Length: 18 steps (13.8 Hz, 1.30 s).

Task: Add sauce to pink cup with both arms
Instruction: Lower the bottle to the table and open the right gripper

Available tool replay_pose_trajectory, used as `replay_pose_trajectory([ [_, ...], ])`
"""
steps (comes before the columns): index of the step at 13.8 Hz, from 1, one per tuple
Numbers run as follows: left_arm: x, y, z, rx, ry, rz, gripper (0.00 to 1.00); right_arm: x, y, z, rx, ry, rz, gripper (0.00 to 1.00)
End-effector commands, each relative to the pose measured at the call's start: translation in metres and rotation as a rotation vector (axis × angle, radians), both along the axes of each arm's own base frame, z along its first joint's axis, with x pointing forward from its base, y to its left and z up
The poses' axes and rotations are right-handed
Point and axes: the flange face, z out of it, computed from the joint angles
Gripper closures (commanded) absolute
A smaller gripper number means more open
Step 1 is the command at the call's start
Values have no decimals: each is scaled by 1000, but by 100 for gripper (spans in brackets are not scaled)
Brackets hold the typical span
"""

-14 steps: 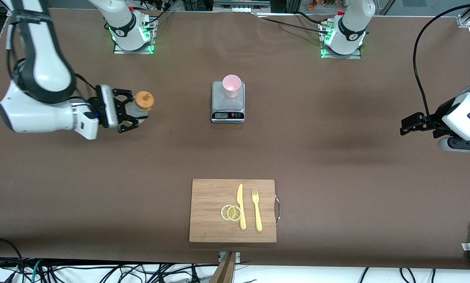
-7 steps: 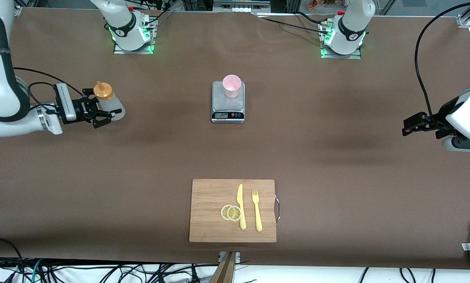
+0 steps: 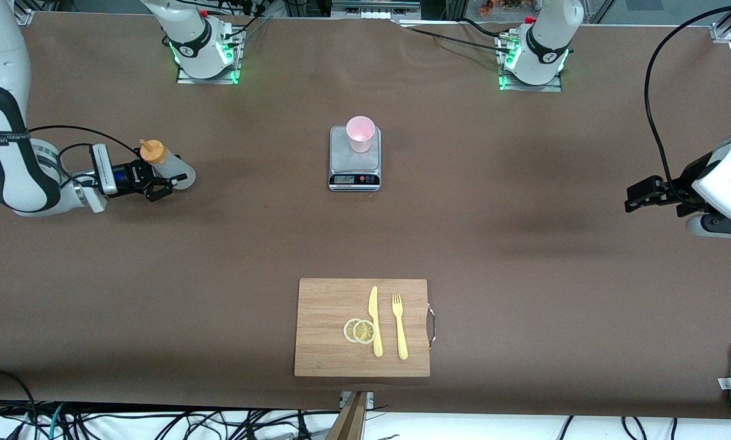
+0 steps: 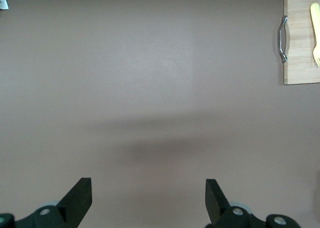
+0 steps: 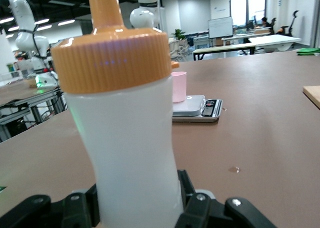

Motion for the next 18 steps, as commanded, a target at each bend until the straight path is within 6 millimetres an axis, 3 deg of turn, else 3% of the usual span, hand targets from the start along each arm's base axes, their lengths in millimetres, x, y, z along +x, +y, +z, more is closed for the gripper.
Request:
replay_pose_trajectory([
  [1,3,1,6,5,0,-20,0,-1,-15,-16,5,41,-59,45],
  [6,3,1,6,3,0,-20,0,6,-26,-28,-128,66,-124,45],
  [15,3,1,6,5,0,-20,0,4,-22,-46,-147,80,-124,43],
  [16,3,1,6,4,0,-20,0,4,-22,-46,-147,80,-124,35],
  [17,3,1,6,5,0,-20,0,4,-22,-46,-147,81,-123,11],
  [18,3,1,6,5,0,-20,0,5,-22,-45,-148,81,-123,0],
])
